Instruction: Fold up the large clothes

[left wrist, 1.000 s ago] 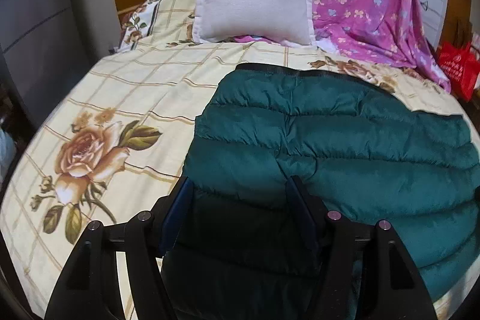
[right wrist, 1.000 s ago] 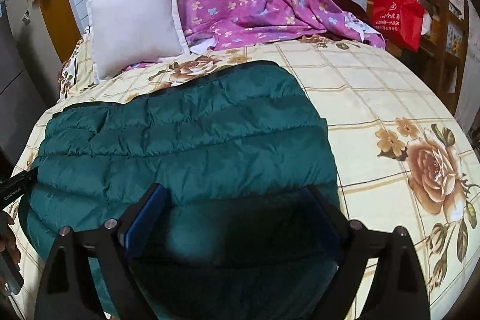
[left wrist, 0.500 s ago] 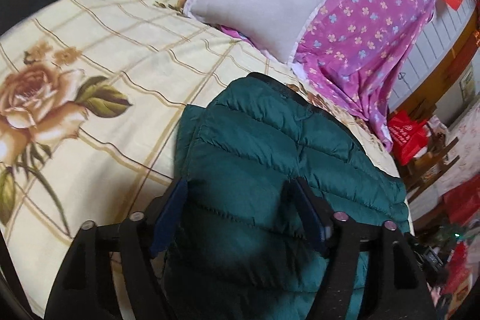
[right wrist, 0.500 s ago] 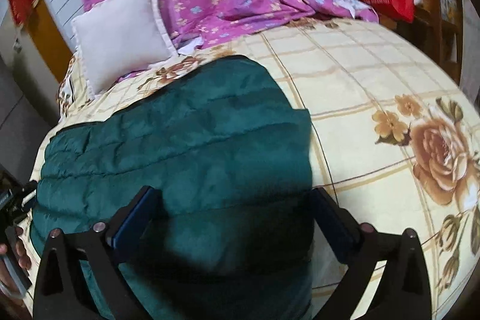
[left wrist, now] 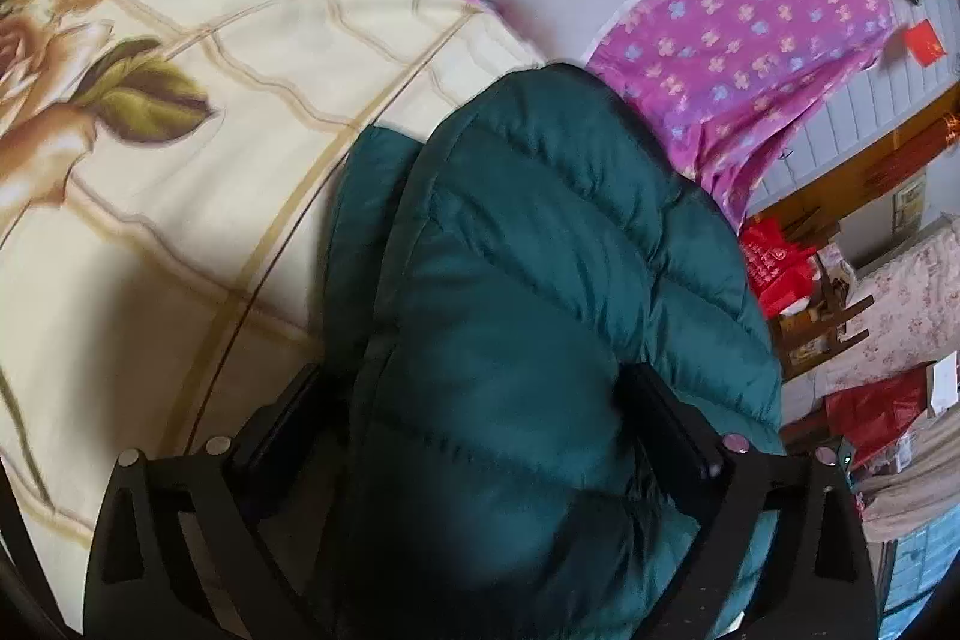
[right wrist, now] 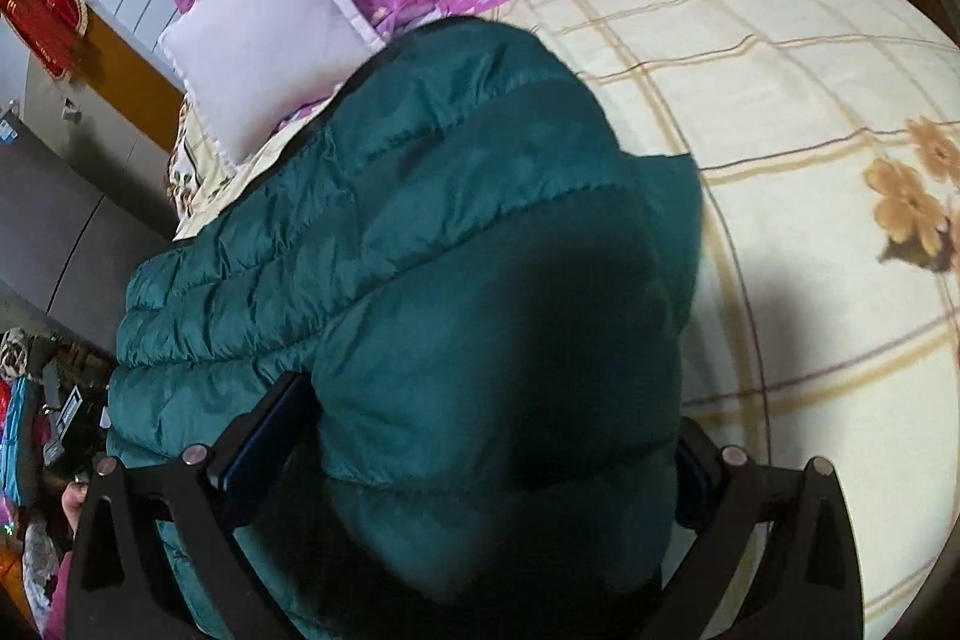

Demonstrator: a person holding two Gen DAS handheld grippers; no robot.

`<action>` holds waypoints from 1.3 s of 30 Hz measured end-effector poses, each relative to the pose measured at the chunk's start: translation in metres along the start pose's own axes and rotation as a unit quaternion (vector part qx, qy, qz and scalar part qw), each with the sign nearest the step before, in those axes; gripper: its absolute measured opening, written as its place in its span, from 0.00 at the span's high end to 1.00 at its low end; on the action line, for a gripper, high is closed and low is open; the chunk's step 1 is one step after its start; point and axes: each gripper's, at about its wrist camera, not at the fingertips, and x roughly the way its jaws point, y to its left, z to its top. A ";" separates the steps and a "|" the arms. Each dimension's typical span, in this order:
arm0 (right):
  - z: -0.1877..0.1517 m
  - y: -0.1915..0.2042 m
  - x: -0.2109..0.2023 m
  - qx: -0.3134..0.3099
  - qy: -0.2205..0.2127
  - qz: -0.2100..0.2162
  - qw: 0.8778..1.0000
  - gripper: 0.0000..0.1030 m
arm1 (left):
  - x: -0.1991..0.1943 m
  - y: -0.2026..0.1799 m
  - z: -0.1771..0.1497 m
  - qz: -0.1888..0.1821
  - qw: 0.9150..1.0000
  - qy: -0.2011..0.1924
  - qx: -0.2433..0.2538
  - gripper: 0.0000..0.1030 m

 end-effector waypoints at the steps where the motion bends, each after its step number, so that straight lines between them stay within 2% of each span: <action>1: 0.000 0.000 0.001 -0.001 0.000 0.000 1.000 0.00 | 0.002 -0.003 0.000 0.006 1.000 0.000 0.010 0.21; 2: 0.000 0.001 0.001 -0.001 -0.002 0.001 1.000 0.00 | 0.002 -0.006 0.000 0.015 1.000 0.000 0.016 0.21; 4: -0.004 0.002 0.000 0.001 -0.007 0.005 1.000 0.01 | 0.004 -0.010 -0.002 0.017 1.000 0.005 0.023 0.34; 6: -0.008 0.007 -0.004 -0.002 -0.015 0.015 1.000 0.17 | -0.003 -0.016 -0.005 0.008 0.999 -0.004 0.032 0.55; 7: -0.010 0.010 -0.007 -0.005 -0.019 0.018 1.000 0.22 | -0.007 -0.019 -0.007 0.006 0.999 -0.009 0.038 0.59; 9: -0.013 0.013 -0.015 -0.004 -0.024 0.023 0.999 0.40 | -0.016 -0.024 -0.010 0.004 0.999 -0.018 0.046 0.73; 12: -0.016 0.020 -0.036 -0.004 -0.039 0.046 0.998 0.59 | -0.034 -0.029 -0.013 -0.011 0.999 -0.023 0.041 0.85; 15: -0.022 0.029 -0.061 -0.007 -0.050 0.068 0.996 0.66 | -0.057 -0.037 -0.019 -0.028 0.998 -0.024 0.048 0.90; 20: -0.052 0.043 -0.111 -0.022 -0.044 0.095 0.994 0.67 | -0.115 -0.055 -0.056 -0.059 0.996 -0.006 0.070 0.91; 24: -0.089 0.029 -0.140 -0.020 -0.024 0.105 0.994 0.65 | -0.146 -0.050 -0.099 -0.052 0.995 0.010 0.082 0.91; 26: -0.105 0.021 -0.142 -0.016 -0.016 0.080 0.997 0.58 | -0.141 -0.041 -0.116 -0.023 0.997 0.028 0.073 0.86; 27: -0.110 0.020 -0.138 -0.018 -0.011 0.055 0.998 0.47 | -0.136 -0.037 -0.120 -0.006 0.997 0.032 0.073 0.80; 28: -0.114 0.018 -0.128 -0.020 0.002 0.006 1.000 0.41 | -0.128 -0.032 -0.125 0.024 0.996 0.034 0.074 0.76; 29: -0.115 0.018 -0.120 -0.023 0.013 -0.028 0.999 0.32 | -0.123 -0.028 -0.127 0.035 0.996 0.033 0.070 0.70; 31: -0.121 0.021 -0.118 -0.027 0.015 -0.057 0.998 0.31 | -0.124 -0.028 -0.127 0.040 0.997 0.023 0.059 0.67; 35: -0.126 0.038 -0.155 -0.034 -0.031 -0.101 0.994 0.30 | -0.143 -0.041 -0.127 0.077 0.995 0.002 0.060 0.67; 37: -0.133 0.048 -0.176 -0.043 -0.060 -0.117 0.990 0.29 | -0.159 -0.056 -0.133 0.116 0.989 -0.024 0.092 0.67; 39: -0.135 0.063 -0.185 -0.052 -0.072 -0.106 0.990 0.29 | -0.171 -0.071 -0.139 0.153 0.979 -0.053 0.120 0.67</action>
